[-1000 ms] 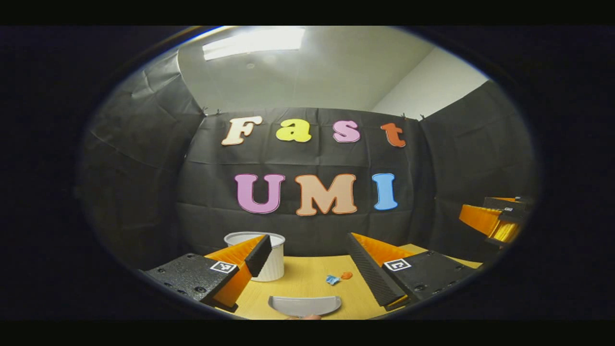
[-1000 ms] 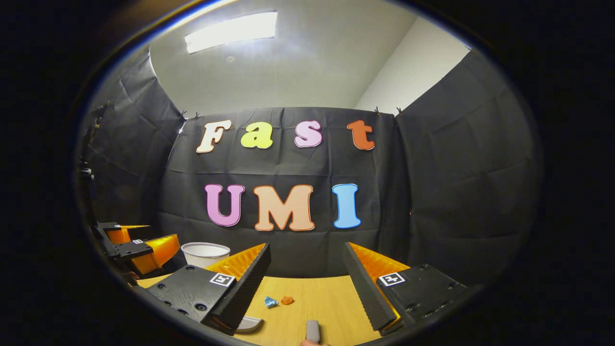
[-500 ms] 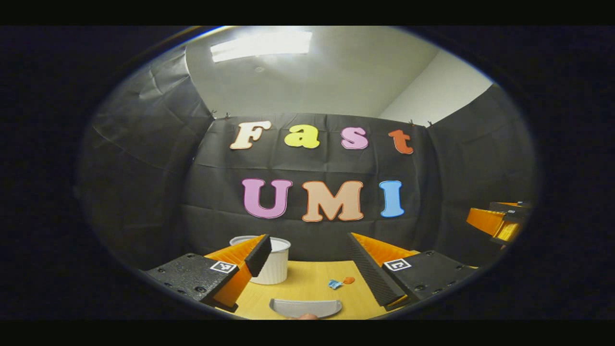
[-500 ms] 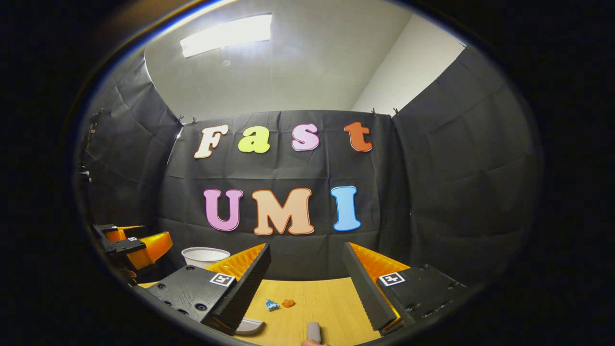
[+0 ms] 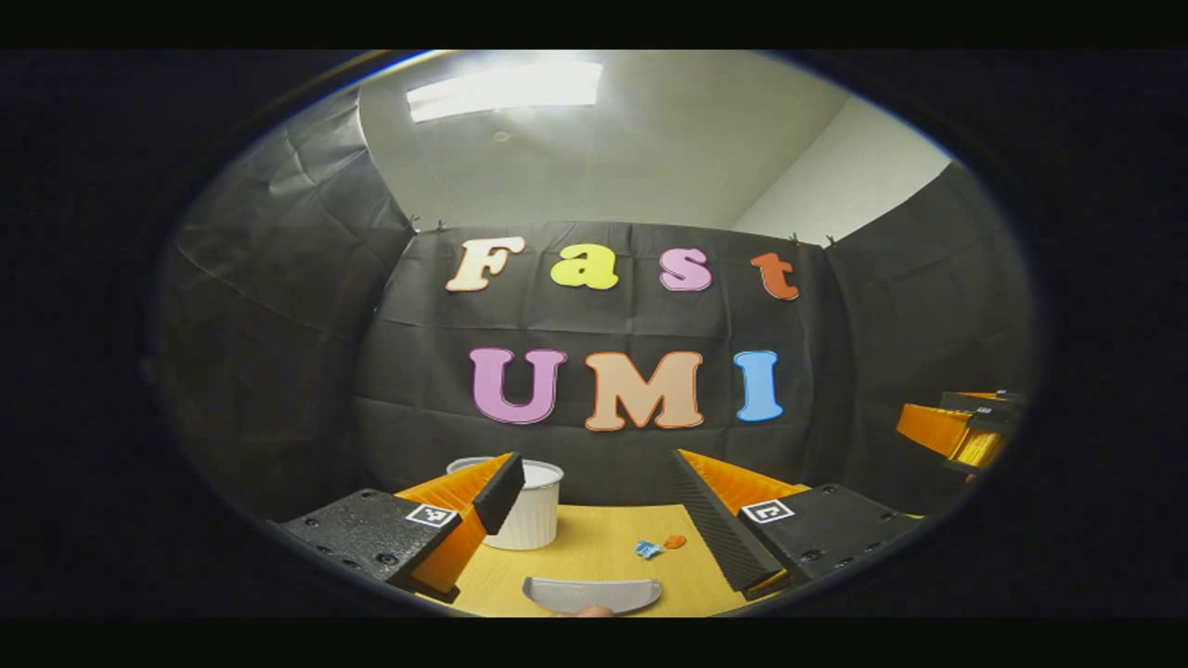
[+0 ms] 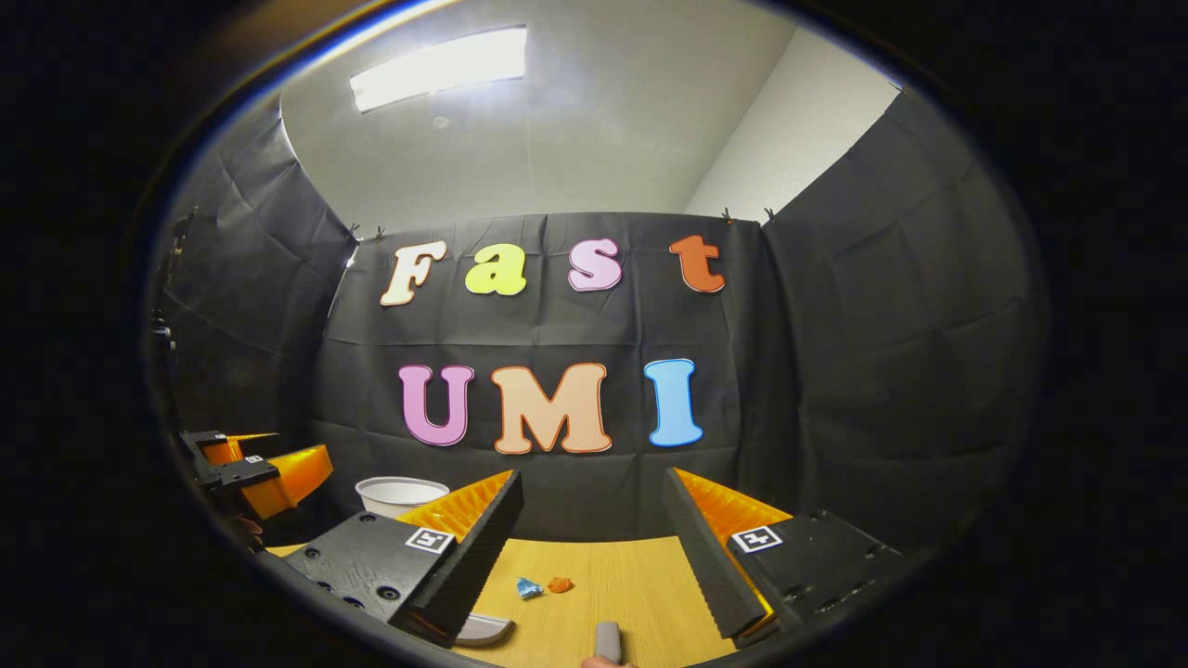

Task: Pick up the small broom and dustpan from the desktop, sweep the trash into the dustpan with the broom, and then empty the trash into the garbage bin.

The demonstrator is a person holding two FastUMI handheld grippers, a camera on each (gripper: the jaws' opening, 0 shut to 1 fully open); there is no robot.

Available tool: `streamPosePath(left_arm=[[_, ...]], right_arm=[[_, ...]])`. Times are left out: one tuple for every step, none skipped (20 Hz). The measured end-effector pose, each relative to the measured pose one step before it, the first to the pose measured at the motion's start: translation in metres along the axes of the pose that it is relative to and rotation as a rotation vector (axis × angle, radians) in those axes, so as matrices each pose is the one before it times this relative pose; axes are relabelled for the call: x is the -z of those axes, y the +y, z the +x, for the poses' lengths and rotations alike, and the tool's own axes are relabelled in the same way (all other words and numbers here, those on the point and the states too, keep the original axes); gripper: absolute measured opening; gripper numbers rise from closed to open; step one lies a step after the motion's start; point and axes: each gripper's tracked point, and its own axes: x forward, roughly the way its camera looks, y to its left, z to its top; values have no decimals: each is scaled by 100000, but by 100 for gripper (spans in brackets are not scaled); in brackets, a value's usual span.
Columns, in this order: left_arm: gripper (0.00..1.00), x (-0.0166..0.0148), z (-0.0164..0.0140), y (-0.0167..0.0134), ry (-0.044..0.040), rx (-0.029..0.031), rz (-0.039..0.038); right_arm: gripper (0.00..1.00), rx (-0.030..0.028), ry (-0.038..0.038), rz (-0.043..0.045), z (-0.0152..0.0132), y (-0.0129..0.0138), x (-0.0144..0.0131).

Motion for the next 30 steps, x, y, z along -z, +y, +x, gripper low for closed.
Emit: streamPosePath(left_arm=[[99,-4,-82,-29,1,-11,126],[95,9,33,16,-37,-131,143],[95,47,139,-10,17,276,58],[95,-61,-36,-118,-46,-20,100],[99,155,-52,-58,135,197,-50],[95,14,-6,-45,185,184,-74],[95,134,-142,5,162,-4,93],[95,18,16,-3,118,23,59],[95,229,-87,-183,604,118,185],[95,260,-55,-115,751,269,191],[99,410,-8,-215,1098,184,194],[95,432,-45,-104,1832,-180,473],[95,581,-89,-209,1474,-57,459],[95,484,-63,-234,1604,-714,710],[95,477,-54,-128,1600,-470,654],[95,679,-153,-301,2366,-586,773],[95,855,-231,-256,2443,-422,799],[95,721,-349,-231,1908,-746,430],[95,466,-352,-304,1510,-614,116],[99,688,-192,-323,1737,-451,212],[95,992,-170,-315,2307,-200,197],[95,979,-155,-381,2735,255,114],[95,1351,-90,-350,3521,62,-275],[95,1503,132,-290,4580,689,-916],[95,1806,326,-280,5503,831,-904],[95,1983,441,-4,6062,264,-576],[95,1817,331,339,6319,-273,-600],[95,1745,526,485,6113,-86,-614],[94,1895,595,488,6510,-203,-516],[95,1774,777,517,6447,-147,-274]], right_arm=[[92,-318,136,-69,106,68,4],[92,28,266,-169,86,-37,100],[92,-84,-84,-135,-37,-83,17],[92,196,9,-201,53,6,23],[92,259,220,-115,-4,-123,86],[92,-154,263,42,-127,-2,113],[92,-39,101,-95,83,18,85],[92,121,290,-313,-87,-110,84],[92,-218,360,-276,22,-12,285],[92,-343,863,-206,-54,57,250],[92,-216,1731,-353,-76,-107,515],[92,-241,2336,-425,87,-167,735],[92,-759,2148,-347,175,-83,629],[92,-1106,2115,-367,-31,-84,598],[92,-1015,1915,-252,2,-87,602],[92,-1401,2645,-353,99,-42,802],[92,-1306,2878,-417,-15,-97,1028],[92,-1333,2178,-434,-107,-199,928],[92,-1233,1627,-160,-39,-254,649],[92,-755,1338,192,88,-322,622],[92,-503,1423,412,-117,-394,808],[92,182,1838,243,34,-431,880],[92,1246,2698,-45,259,-666,1299],[92,1373,4070,-82,371,-562,1513],[92,812,4508,104,773,-228,1572],[92,598,4797,-298,736,-50,1620],[92,183,5324,-544,585,221,1679],[92,-502,5696,-901,580,370,1916],[92,-196,6620,-771,772,452,2127],[92,-1206,7603,-434,903,681,2130]])
